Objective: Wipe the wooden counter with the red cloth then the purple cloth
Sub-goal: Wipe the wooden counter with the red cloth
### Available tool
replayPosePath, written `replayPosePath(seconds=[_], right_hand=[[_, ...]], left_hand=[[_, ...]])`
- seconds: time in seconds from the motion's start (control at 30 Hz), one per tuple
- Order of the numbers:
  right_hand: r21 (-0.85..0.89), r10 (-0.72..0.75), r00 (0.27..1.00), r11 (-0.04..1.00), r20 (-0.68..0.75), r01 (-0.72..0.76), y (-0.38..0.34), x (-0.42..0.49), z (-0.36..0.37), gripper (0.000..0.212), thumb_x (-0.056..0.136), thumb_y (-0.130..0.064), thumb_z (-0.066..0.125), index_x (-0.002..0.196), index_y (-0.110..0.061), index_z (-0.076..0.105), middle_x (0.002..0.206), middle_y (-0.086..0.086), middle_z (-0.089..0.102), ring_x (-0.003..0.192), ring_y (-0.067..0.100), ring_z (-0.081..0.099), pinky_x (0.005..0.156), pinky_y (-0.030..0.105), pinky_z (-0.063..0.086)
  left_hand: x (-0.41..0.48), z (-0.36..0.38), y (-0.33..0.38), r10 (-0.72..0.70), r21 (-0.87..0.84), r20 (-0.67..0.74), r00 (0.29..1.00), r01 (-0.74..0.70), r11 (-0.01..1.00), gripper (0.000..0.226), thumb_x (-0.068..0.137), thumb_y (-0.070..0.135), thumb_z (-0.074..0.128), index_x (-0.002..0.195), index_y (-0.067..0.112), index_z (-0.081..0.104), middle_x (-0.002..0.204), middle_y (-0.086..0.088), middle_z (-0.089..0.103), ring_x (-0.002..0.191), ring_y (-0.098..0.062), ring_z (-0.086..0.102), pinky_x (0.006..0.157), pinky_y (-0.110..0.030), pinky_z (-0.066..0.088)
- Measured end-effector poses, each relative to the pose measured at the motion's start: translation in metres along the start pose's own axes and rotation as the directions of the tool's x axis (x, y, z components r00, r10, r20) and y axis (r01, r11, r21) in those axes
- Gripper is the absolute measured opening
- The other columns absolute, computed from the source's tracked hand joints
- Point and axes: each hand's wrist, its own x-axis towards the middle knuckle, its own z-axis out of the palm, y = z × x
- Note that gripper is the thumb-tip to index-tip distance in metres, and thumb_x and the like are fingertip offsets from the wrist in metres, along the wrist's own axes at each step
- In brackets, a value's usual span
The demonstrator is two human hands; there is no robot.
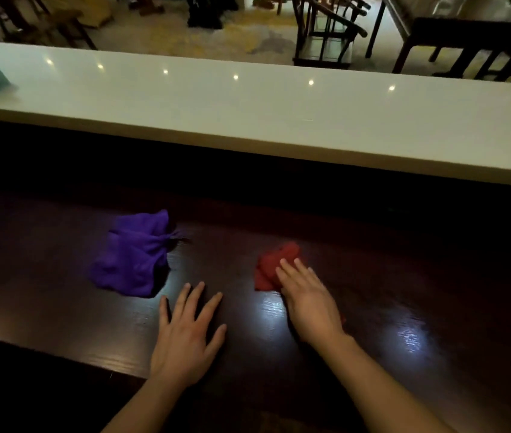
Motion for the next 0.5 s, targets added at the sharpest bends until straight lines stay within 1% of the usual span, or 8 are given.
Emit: replayPosePath(seconds=[0.1, 0.13, 0.17, 0.23, 0.27, 0.33, 0.4, 0.5], right_hand=[[0.060, 0.195, 0.977, 0.980, -0.085, -0.190, -0.011, 0.021, -0.002, 0.055, 0.091, -0.005, 0.050, 0.145, -0.016, 0.041, 0.155, -0.001, 0.034, 0.147, 0.022, 0.021, 0.121, 0.036, 0.014], [0.053, 0.200, 0.974, 0.979, -0.102, -0.196, -0.021, 0.018, 0.001, 0.060, 0.086, -0.001, 0.052, 0.143, -0.013, 0.043, 0.154, 0.002, 0.036, 0.146, 0.025, 0.025, 0.120, 0.038, 0.017], [0.039, 0.143, 0.984, 0.989, -0.107, -0.139, -0.032, 0.012, 0.006, 0.062, 0.081, 0.001, 0.053, 0.141, -0.011, 0.045, 0.152, 0.004, 0.040, 0.144, 0.027, 0.029, 0.119, 0.039, 0.021], [0.015, -0.092, 0.994, 0.996, -0.061, 0.093, -0.053, -0.009, 0.015, 0.059, 0.079, -0.005, 0.049, 0.137, -0.013, 0.051, 0.147, 0.003, 0.047, 0.140, 0.026, 0.036, 0.116, 0.041, 0.024], [0.014, -0.199, 0.980, 0.980, -0.022, 0.200, -0.059, -0.016, 0.017, 0.057, 0.079, -0.009, 0.045, 0.136, -0.015, 0.052, 0.146, 0.001, 0.048, 0.139, 0.024, 0.038, 0.115, 0.041, 0.024], [0.032, -0.294, 0.956, 0.955, 0.002, 0.294, -0.058, -0.011, 0.016, 0.056, 0.080, -0.009, 0.045, 0.135, -0.016, 0.053, 0.146, 0.000, 0.049, 0.139, 0.022, 0.038, 0.115, 0.041, 0.028], [0.055, -0.222, 0.975, 0.973, -0.013, 0.222, -0.056, 0.010, 0.015, 0.057, 0.079, -0.003, 0.054, 0.135, -0.014, 0.054, 0.146, 0.001, 0.049, 0.140, 0.023, 0.037, 0.115, 0.042, 0.031], [0.080, -0.048, 0.999, 0.996, -0.024, 0.050, -0.068, 0.041, 0.015, 0.061, 0.083, 0.001, 0.052, 0.142, -0.013, 0.045, 0.151, 0.001, 0.040, 0.145, 0.022, 0.025, 0.120, 0.039, 0.021]], left_hand=[[0.000, 0.003, -0.003, -0.026, -0.040, -0.042, 0.999, 0.024, 0.999, 0.059, 0.088, 0.053, 0.042, 0.143, 0.033, 0.046, 0.155, -0.007, 0.039, 0.147, -0.028, 0.026, 0.115, -0.063, 0.018], [0.001, 0.005, -0.003, -0.026, -0.045, -0.046, 0.999, 0.024, 0.999, 0.058, 0.088, 0.052, 0.044, 0.143, 0.034, 0.046, 0.155, -0.006, 0.039, 0.147, -0.028, 0.027, 0.115, -0.063, 0.018], [0.001, 0.006, -0.003, -0.023, -0.047, -0.050, 0.998, 0.021, 0.999, 0.058, 0.087, 0.052, 0.045, 0.142, 0.034, 0.047, 0.155, -0.006, 0.039, 0.146, -0.028, 0.028, 0.114, -0.063, 0.018], [0.001, 0.008, -0.005, -0.018, -0.054, -0.068, 0.998, 0.014, 0.998, 0.057, 0.087, 0.051, 0.047, 0.142, 0.035, 0.048, 0.155, -0.007, 0.040, 0.146, -0.028, 0.029, 0.114, -0.064, 0.019], [0.001, 0.009, -0.006, -0.022, -0.056, -0.076, 0.997, 0.018, 0.998, 0.056, 0.087, 0.051, 0.048, 0.141, 0.036, 0.048, 0.155, -0.007, 0.039, 0.145, -0.029, 0.029, 0.113, -0.064, 0.020], [0.001, 0.009, -0.007, -0.058, -0.063, -0.085, 0.995, 0.053, 0.997, 0.056, 0.086, 0.051, 0.048, 0.141, 0.037, 0.048, 0.155, -0.009, 0.039, 0.145, -0.031, 0.028, 0.113, -0.064, 0.020], [0.003, 0.009, -0.007, -0.104, -0.065, -0.085, 0.991, 0.099, 0.993, 0.059, 0.086, 0.051, 0.048, 0.143, 0.036, 0.046, 0.155, -0.010, 0.039, 0.145, -0.033, 0.029, 0.113, -0.065, 0.020], [0.003, 0.009, -0.005, -0.145, -0.054, -0.084, 0.986, 0.141, 0.989, 0.061, 0.084, 0.050, 0.049, 0.143, 0.035, 0.046, 0.154, -0.012, 0.040, 0.144, -0.034, 0.031, 0.113, -0.065, 0.019]])
